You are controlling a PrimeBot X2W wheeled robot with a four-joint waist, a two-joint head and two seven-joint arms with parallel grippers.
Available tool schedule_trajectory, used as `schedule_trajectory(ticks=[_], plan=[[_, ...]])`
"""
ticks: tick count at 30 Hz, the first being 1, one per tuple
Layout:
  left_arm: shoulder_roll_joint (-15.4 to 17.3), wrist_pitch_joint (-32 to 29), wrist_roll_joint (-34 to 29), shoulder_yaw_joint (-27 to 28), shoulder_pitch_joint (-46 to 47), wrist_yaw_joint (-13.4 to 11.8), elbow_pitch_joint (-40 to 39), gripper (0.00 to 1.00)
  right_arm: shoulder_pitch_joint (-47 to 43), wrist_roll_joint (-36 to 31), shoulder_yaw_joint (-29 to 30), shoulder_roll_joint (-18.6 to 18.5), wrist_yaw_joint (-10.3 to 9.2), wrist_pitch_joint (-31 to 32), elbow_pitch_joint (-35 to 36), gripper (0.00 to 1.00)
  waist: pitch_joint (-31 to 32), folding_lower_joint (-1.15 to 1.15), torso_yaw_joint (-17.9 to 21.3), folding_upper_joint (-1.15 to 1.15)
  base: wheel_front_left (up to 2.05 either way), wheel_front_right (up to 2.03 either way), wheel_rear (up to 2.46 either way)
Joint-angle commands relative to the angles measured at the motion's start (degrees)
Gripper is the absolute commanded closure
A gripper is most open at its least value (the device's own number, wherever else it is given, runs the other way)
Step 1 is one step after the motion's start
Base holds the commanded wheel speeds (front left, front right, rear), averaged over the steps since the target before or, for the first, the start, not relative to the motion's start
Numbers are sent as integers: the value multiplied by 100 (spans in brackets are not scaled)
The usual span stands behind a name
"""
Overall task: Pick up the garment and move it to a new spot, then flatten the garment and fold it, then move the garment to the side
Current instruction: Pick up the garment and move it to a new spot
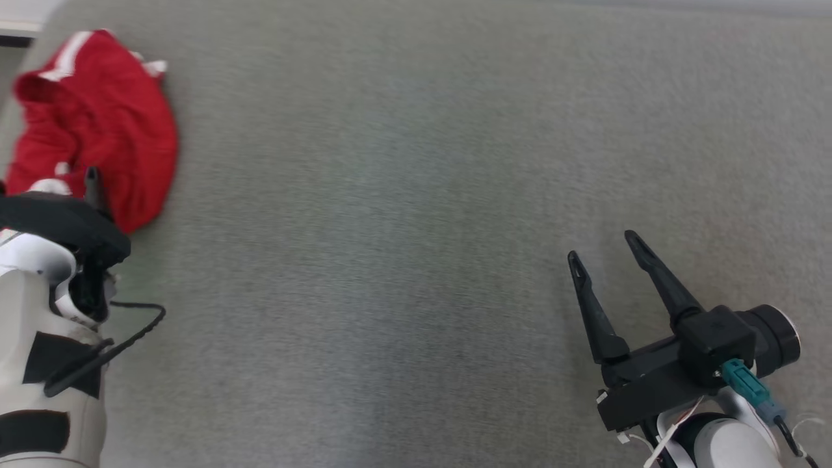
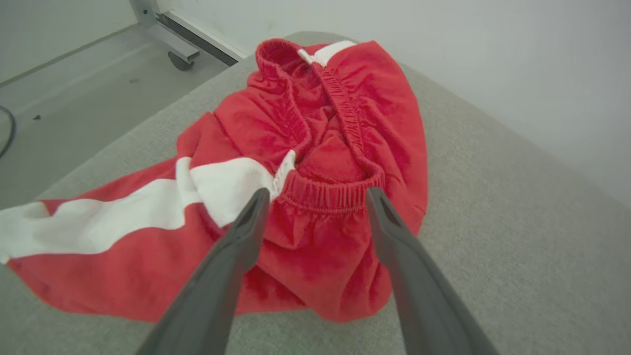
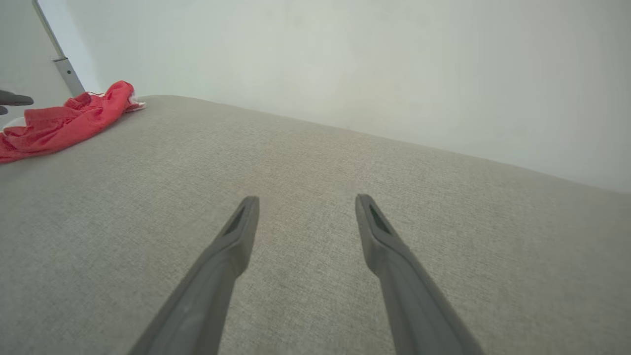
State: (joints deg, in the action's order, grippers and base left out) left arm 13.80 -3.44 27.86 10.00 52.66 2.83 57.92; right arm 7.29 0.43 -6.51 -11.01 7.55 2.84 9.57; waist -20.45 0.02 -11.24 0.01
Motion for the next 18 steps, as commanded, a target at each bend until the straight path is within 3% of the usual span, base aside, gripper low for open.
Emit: schedule_trajectory(ticks=[1, 9, 11, 12, 13, 14, 15, 18], plan=[[109, -73, 3, 9, 101, -55, 142, 0, 18, 33, -41, 1, -11, -3, 51, 0, -667, -2, 711, -1, 0, 0, 0], [248, -636, 74, 50, 138, -458, 789, 0, 28, 96, -232, -8, -12, 6, 97, 0, -551, -2, 976, -1, 0, 0, 0], [268, -891, 28, -29, 120, -455, 917, 0, 42, 118, -249, 21, -12, -10, 76, 0, -502, -2, 1010, -1, 0, 0, 0], [270, -1026, 5, -73, 111, -426, 969, 25, 36, 124, -258, 33, -12, -19, 60, 0, -479, -2, 1021, -1, 0, 0, 0], [273, -1130, 0, -110, 112, -376, 995, 60, 32, 126, -264, 51, -12, -36, 38, 0, -452, -2, 1027, -1, 0, 0, 0], [288, -1197, -5, -141, 120, -330, 986, 87, 24, 129, -270, 75, -12, -48, 15, 0, -419, -2, 1031, -1, 0, 0, 0], [323, -1251, -26, -171, 131, -296, 969, 100, 19, 136, -279, 99, -12, -63, -10, 0, -382, -2, 1035, -1, 0, 0, 0], [496, -1300, -93, -249, 134, -232, 874, 100, 30, 164, -309, 163, -11, -147, -138, 0, -229, -2, 1025, -1, 0, 0, 0]])
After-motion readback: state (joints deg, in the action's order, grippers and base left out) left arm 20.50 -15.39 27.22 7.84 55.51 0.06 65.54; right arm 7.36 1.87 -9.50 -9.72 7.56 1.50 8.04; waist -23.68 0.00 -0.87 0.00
